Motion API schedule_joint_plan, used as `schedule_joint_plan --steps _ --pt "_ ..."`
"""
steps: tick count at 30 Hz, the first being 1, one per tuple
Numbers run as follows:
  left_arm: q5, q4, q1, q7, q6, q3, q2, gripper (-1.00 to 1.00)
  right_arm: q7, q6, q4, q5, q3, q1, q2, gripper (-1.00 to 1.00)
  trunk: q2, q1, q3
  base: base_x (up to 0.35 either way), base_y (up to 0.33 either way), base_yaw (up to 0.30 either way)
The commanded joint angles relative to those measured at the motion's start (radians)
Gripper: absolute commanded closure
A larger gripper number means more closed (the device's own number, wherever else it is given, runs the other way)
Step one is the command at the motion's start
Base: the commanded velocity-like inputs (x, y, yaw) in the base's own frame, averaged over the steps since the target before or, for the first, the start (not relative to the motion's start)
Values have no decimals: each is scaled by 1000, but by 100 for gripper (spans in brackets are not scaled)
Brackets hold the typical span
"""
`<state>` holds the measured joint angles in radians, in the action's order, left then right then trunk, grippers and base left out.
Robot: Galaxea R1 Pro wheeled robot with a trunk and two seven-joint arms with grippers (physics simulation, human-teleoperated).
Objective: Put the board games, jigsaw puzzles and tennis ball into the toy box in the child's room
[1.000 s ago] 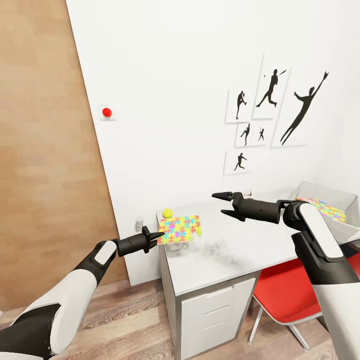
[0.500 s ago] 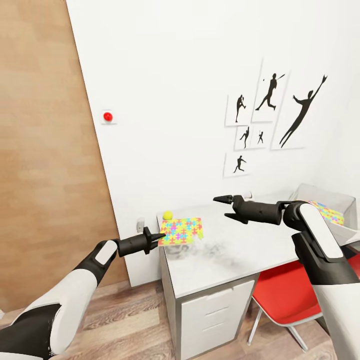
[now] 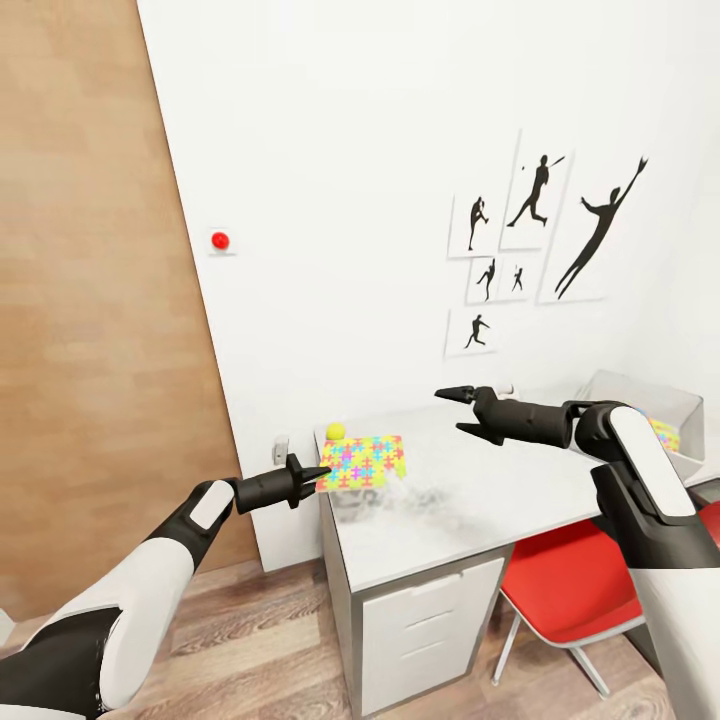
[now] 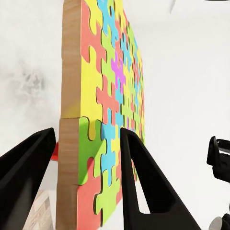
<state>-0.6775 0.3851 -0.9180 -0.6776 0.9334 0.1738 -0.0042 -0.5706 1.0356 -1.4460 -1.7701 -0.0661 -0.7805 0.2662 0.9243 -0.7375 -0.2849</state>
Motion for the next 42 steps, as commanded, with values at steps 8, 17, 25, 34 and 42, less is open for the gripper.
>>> schedule_joint_plan --steps 8,17,25,34,42 --pt "6 0 -1 -2 2 4 0 100 -9 1 1 -8 0 0 1 -100 -55 31 24 -1 0 0" --pt "6 0 -1 -2 2 4 0 100 -11 1 9 -7 0 0 -1 -100 -118 65 45 0 0 -130" --pt "6 0 -1 -2 2 4 0 100 -11 1 9 -6 -6 0 -7 -100 -174 96 66 0 0 -252" --pt "6 0 -1 -2 2 4 1 100 -11 2 10 -5 -4 0 -29 -100 -237 130 94 0 0 -102" --pt "6 0 -1 -2 2 4 1 100 -11 3 9 -5 -3 0 -30 -100 -293 161 119 0 0 -3"
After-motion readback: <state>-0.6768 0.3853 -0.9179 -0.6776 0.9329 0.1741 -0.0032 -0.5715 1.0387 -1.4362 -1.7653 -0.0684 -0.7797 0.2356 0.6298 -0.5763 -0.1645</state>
